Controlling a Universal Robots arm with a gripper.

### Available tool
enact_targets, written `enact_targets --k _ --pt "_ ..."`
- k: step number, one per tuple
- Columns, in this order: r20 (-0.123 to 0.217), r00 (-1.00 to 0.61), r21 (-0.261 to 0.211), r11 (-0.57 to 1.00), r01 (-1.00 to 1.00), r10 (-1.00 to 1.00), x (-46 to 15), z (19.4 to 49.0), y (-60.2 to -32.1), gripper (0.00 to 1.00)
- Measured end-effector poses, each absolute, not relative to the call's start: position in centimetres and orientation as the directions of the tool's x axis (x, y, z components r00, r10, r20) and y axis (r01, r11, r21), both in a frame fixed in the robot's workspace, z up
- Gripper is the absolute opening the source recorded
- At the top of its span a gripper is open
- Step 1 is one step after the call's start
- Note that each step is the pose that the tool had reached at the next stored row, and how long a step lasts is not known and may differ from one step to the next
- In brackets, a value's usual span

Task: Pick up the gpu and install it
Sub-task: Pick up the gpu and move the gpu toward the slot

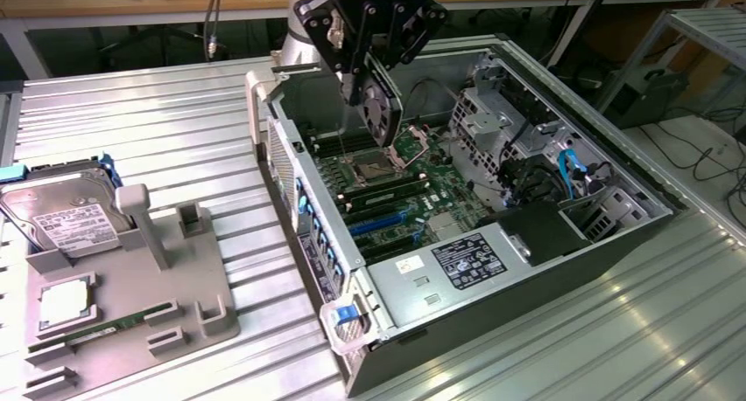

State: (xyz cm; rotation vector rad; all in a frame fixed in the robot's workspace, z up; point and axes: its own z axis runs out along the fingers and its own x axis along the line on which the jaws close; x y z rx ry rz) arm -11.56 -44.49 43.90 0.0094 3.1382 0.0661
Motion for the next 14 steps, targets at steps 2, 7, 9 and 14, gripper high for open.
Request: enact_targets --k 2,7,9,14 --pt "-0.003 -1.0 0.042 0.999 0.006 0.006 -11.3 43.9 -44.5 0.28" --pt "-0.003 -1.0 0.042 0.999 0.006 0.006 -10.7 43.9 -44.5 0.28" --pt "-0.003 -1.0 0.042 0.999 0.006 0.006 -10.5 43.9 -44.5 0.28" --pt "-0.003 -1.0 0.042 0.999 0.006 0.006 -9.9 43.9 -44.5 0.28"
